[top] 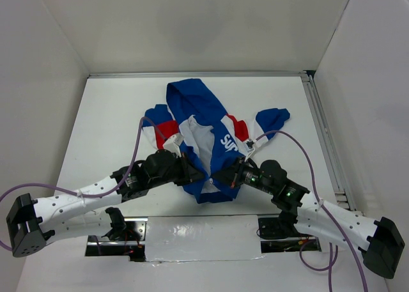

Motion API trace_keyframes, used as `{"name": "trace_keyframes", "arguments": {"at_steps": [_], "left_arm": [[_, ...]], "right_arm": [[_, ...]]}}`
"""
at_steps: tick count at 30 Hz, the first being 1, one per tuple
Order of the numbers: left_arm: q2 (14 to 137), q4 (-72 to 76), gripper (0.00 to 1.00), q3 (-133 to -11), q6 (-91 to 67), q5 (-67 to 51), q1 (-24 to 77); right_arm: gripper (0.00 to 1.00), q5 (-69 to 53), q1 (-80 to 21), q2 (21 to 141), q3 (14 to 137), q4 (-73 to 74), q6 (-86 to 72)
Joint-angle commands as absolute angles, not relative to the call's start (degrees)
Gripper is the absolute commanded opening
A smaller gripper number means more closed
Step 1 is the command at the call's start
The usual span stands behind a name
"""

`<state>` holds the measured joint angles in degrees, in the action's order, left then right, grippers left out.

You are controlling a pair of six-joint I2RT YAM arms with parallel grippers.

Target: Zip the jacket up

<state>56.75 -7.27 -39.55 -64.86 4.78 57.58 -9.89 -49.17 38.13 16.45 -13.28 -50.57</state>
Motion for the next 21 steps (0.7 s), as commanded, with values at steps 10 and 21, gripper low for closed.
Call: {"name": "trace_keyframes", "arguments": {"at_steps": [10,21], "left_arm": [[54.41,-5.62,0.0,-41.22,-65.39,5.89,57.92],[56.42,-4.93,0.0,-42.28,-64.25,4.84,57.83]], "right_arm": [[0.0,-9.93,-48.96,37.71,16.18,-14.33,-50.89],[0.0,-10.55,-48.87,38.49,16.79,-17.05,-50.36]]}}
